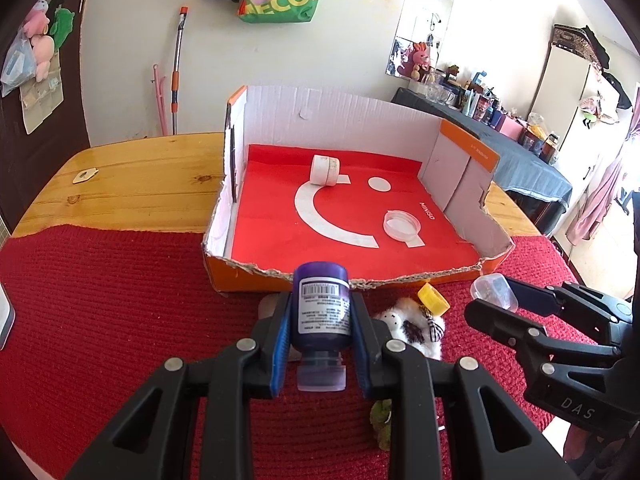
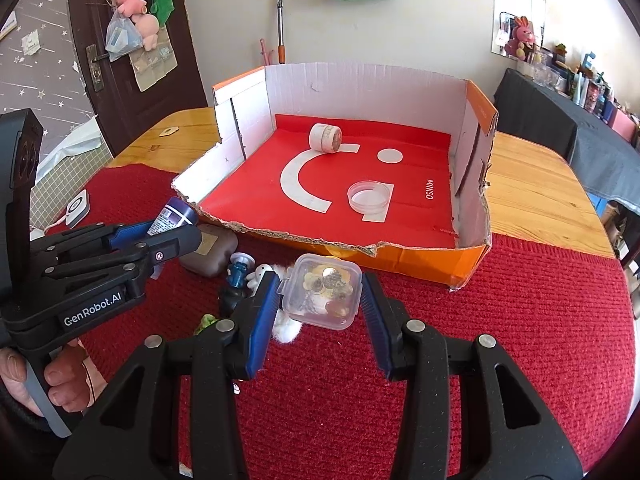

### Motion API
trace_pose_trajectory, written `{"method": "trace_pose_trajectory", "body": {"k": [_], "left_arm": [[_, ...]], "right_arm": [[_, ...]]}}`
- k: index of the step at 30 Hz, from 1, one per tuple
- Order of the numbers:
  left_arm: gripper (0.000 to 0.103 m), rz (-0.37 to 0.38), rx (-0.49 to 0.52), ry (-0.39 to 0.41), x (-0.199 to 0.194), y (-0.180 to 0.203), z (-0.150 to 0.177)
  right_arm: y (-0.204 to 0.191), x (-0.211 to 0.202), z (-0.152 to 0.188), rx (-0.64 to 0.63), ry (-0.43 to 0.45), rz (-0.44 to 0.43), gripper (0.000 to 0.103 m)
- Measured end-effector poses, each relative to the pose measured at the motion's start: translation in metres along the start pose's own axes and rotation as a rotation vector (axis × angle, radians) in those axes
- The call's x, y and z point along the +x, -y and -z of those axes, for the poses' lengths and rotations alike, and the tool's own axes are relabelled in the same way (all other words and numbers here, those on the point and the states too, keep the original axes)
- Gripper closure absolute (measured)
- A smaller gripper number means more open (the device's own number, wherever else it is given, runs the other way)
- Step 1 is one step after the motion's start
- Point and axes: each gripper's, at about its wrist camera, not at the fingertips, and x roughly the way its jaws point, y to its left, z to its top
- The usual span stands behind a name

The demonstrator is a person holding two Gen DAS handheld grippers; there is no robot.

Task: Organize objects
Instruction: 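Carry the purple bottle with the left gripper while the right gripper carries the clear box into the box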

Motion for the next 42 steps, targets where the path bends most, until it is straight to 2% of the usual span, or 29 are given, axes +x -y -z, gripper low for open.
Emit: {"method": "trace_pose_trajectory", "body": {"k": [24,42], "left_arm": [[0.075,0.013,0.021,-0.024,0.02,0.0,-0.032],[0.075,0.026,0.054,-0.079,0.052,-0.002,-0.068]], "right_arm": [[0.009,0.012,-0.026,0.003,-0.01,-0.028,0.063],[0.021,0.044,-0.058,0.006,-0.076,-0.062,0.063]]}}
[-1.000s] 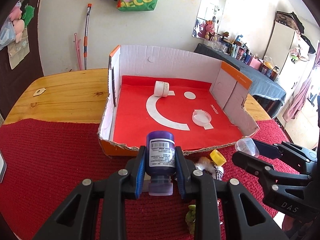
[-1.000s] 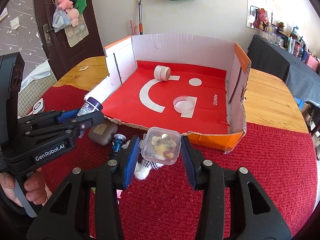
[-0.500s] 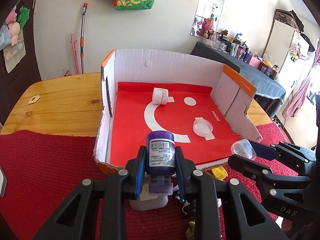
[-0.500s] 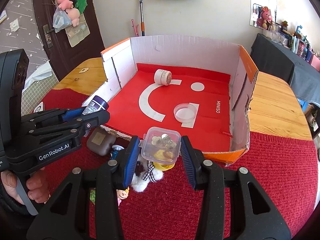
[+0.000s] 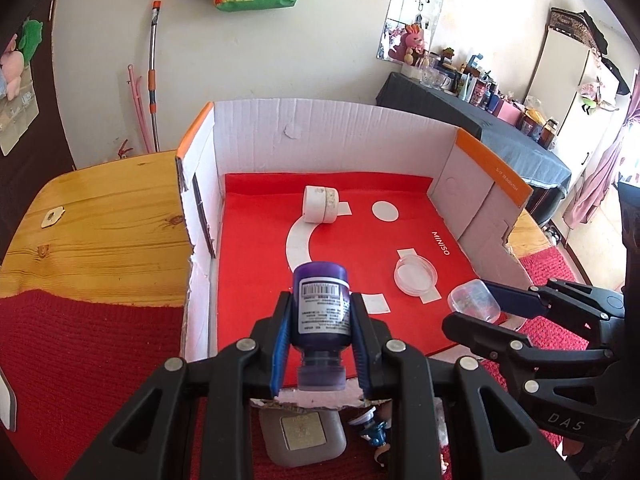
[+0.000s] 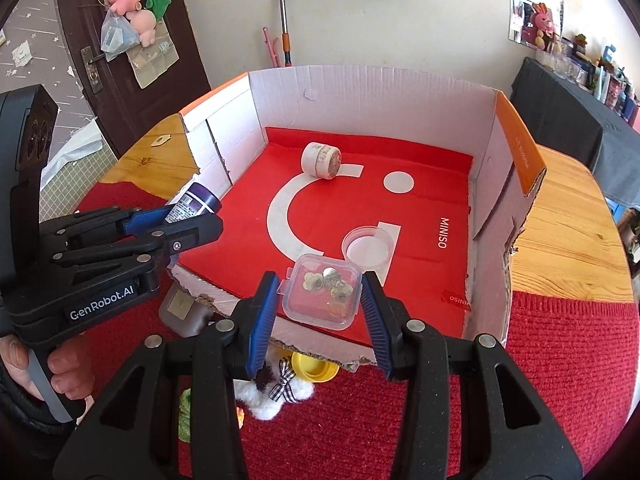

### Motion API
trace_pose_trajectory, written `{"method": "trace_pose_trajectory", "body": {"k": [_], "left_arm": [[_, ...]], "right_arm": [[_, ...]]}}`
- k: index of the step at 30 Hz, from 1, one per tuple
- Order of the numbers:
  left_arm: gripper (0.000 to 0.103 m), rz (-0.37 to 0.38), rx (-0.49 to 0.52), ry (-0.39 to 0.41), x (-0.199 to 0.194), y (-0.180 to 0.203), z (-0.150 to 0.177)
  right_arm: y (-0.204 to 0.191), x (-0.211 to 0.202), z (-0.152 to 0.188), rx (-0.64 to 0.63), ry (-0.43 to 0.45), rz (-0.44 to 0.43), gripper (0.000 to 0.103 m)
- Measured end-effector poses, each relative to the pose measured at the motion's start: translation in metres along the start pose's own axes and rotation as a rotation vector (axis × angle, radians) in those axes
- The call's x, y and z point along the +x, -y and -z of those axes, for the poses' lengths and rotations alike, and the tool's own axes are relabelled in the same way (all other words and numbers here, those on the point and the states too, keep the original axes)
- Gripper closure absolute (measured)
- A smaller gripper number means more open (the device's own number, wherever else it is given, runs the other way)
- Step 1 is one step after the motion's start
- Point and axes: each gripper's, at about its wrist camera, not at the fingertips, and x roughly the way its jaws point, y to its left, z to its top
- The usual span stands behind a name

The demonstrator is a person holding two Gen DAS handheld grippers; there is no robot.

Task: Organize objects
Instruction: 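Carry the purple bottle with the left gripper while the right gripper carries the clear box into the box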

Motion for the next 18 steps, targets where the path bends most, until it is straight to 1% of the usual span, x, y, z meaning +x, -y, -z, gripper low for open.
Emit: {"method": "trace_pose_trajectory", "body": {"k": [11,18], "left_arm": [[0.075,0.017,-0.006,-0.078,0.029,-0.005,-0.006],[0.075,0.02,-0.001,-0.102,0.038,-0.007,-0.006]], "right_arm": [[0.007,0.029,-0.007,0.0,-0.085,-0.028,0.063],[0.008,0.043,-0.008,0.007,-0.139,-0.069,0.063]]}}
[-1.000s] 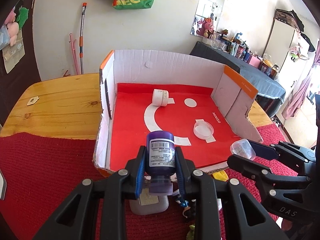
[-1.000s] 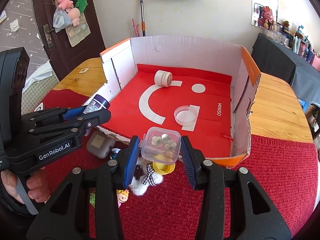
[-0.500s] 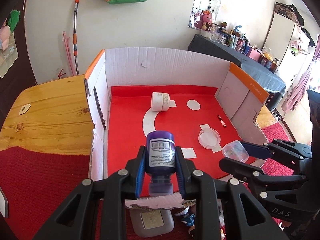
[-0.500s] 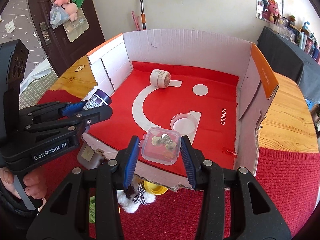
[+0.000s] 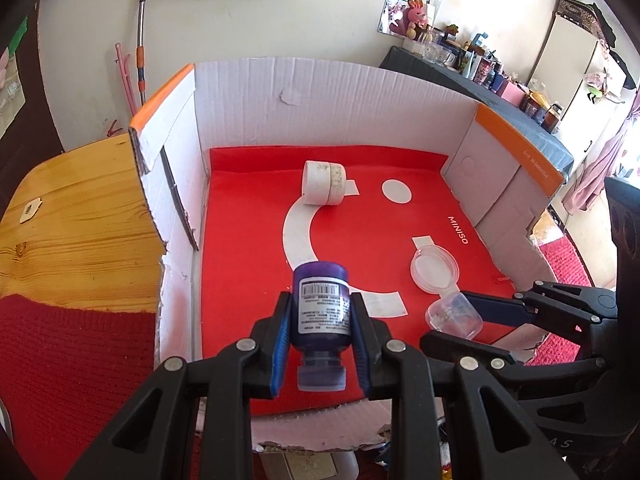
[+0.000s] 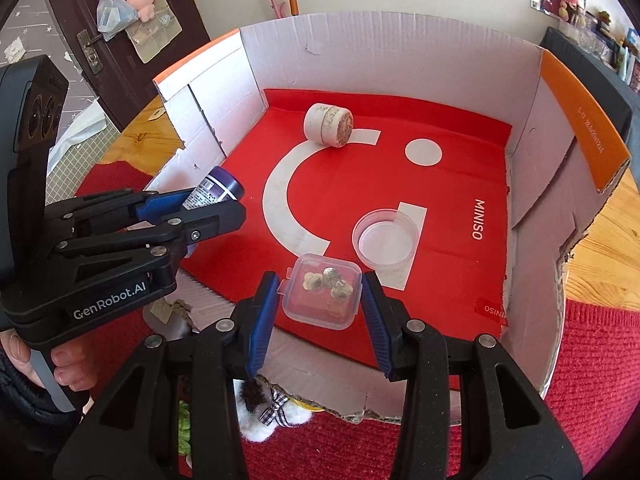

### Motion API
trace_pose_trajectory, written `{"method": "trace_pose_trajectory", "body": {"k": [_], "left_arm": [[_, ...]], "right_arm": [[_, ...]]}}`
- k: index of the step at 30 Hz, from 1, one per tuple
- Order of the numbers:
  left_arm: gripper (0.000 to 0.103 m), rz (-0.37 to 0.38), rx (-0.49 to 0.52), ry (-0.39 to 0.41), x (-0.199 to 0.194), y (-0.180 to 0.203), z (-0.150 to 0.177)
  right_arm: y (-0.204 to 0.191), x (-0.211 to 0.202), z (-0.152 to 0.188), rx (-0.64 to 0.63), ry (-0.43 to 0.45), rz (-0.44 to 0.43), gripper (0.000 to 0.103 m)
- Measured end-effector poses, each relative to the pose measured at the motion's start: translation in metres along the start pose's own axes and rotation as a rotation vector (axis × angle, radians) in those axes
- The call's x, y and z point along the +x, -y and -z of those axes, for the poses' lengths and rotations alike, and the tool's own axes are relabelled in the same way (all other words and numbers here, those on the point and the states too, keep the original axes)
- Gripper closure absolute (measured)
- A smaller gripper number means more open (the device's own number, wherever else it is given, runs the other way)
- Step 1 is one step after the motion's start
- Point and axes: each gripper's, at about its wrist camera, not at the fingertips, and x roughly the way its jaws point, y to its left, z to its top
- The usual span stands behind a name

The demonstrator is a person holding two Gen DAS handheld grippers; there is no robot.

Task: Organize objects
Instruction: 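Carry the purple bottle with the left gripper while the right gripper carries the clear box into the box, then set the purple bottle on the mat with the left gripper while the right gripper sets down the clear box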

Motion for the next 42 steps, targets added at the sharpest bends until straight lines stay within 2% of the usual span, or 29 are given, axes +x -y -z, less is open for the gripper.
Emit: {"method": "trace_pose_trajectory", "body": {"k": [10,25,42], "left_arm": [[0.075,-0.003,-0.004,-0.017,0.008,-0.003,-0.003],[0.075,-0.015,-0.005,-0.039,0.028,-0.001,-0.008],[0.075,-0.024,-0.011,-0.024,0.04,-0.001,-0.014]], "right_arm": [[0.009,0.018,-0.009,0.023,-0.034,-0.03,0.063],[0.028,0.018,-0.017,0.051,0.024,0.136,0.063],[0.032,0.019,-0.018,0.063,0.035,0.13,0.062]]}}
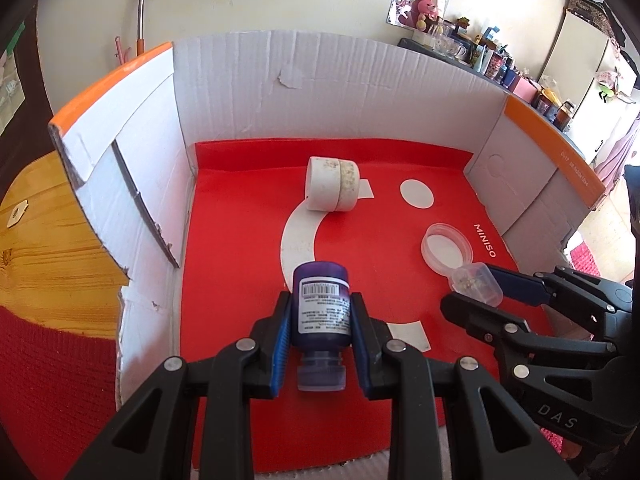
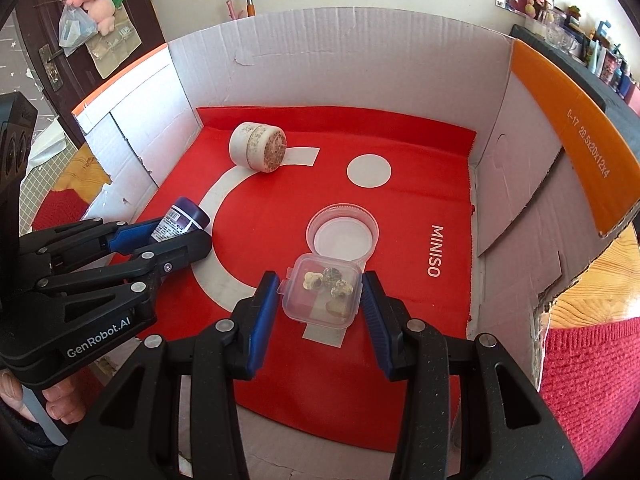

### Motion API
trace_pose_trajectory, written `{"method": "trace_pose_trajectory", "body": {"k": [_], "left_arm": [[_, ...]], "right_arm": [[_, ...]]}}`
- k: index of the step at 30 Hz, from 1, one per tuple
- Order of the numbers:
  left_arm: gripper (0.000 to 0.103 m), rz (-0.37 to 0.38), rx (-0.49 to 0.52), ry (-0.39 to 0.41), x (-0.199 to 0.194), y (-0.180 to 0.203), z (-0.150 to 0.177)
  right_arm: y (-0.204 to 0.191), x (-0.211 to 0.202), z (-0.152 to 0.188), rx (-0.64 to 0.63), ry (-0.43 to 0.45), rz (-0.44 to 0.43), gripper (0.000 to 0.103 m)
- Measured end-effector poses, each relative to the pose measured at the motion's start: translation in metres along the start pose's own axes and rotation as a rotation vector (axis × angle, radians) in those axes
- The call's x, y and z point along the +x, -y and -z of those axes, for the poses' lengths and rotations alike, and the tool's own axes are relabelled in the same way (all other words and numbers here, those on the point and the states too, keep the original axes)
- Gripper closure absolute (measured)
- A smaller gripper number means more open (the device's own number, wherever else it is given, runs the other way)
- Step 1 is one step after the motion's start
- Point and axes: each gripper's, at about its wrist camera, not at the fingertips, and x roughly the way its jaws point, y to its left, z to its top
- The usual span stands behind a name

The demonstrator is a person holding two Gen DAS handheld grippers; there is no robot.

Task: Organize objects
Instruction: 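Set the purple bottle on the mat with the left gripper while the right gripper sets down the clear box, then open both grippers and withdraw them from the box toward the pile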

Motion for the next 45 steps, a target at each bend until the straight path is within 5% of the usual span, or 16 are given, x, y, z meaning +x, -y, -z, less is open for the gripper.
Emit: {"method": "trace_pose_trajectory", "body": {"k": [17,21,45], "left_arm": [[0.072,-0.004,0.01,0.006,0.001,0.001,-0.001],[0.065,-0.01,0.011,0.009,0.001,0.001,-0.001],[0.053,-0.022,0.015,0.053,-0.022,0.005,0.007]], "right_arm": [[-0.001,-0.001,-0.001,0.01,0.008,-0.008,0.062],[-0.001,-0.002,0.0,0.011,0.009,-0.013,0.048],[-0.01,-0.027,0.012,-0.005,0.046,0.005,0.039]]}}
